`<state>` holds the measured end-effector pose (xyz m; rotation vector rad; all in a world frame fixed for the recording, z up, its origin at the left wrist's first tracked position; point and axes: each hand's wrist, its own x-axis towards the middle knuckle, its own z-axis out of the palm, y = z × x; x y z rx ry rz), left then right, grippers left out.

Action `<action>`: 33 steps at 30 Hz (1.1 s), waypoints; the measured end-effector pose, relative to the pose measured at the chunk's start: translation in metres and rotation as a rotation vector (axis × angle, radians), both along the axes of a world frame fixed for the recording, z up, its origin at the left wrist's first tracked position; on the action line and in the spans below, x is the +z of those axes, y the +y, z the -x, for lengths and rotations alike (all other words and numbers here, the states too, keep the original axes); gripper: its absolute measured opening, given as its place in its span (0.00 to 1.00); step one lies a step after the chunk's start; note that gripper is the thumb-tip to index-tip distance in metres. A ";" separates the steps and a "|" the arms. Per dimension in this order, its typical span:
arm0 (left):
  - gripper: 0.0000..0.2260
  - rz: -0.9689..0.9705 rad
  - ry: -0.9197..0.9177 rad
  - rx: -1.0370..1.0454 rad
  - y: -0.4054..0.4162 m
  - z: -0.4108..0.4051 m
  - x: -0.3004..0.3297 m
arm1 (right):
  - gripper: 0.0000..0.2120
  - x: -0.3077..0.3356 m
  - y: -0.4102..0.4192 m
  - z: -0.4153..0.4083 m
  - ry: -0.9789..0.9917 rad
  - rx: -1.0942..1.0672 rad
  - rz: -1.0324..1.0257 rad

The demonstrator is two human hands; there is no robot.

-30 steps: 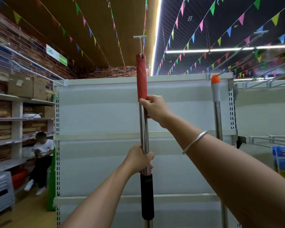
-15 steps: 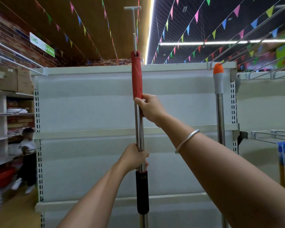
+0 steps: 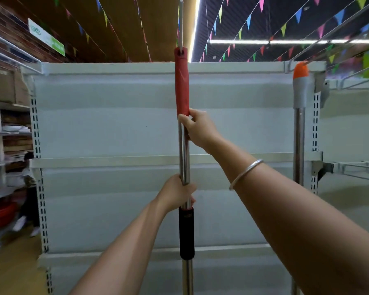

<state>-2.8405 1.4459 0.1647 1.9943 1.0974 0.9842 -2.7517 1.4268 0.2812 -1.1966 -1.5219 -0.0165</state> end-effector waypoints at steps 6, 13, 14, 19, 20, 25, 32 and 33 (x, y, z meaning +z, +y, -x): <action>0.07 -0.003 -0.026 0.018 0.004 -0.003 -0.002 | 0.13 -0.001 0.004 -0.001 0.052 0.027 0.029; 0.07 0.017 -0.106 0.085 0.000 -0.009 -0.004 | 0.13 -0.002 0.009 0.001 0.096 -0.002 0.033; 0.07 -0.004 -0.088 0.098 0.000 -0.009 -0.006 | 0.13 -0.002 0.009 0.002 0.092 -0.012 0.031; 0.18 -0.226 0.345 0.330 -0.004 -0.005 -0.017 | 0.12 -0.014 0.004 0.006 -0.073 -0.185 -0.004; 0.20 -0.273 0.514 0.389 -0.009 -0.004 -0.019 | 0.15 -0.024 0.002 0.003 -0.114 -0.215 0.001; 0.16 -0.328 0.960 0.363 -0.035 -0.013 -0.028 | 0.22 -0.099 -0.016 -0.035 -0.073 -0.298 0.119; 0.14 -0.416 1.047 0.234 -0.079 -0.050 -0.050 | 0.20 -0.203 -0.081 -0.094 0.012 -0.406 0.431; 0.14 -0.385 1.015 0.158 -0.089 -0.065 -0.056 | 0.20 -0.212 -0.094 -0.103 0.020 -0.421 0.464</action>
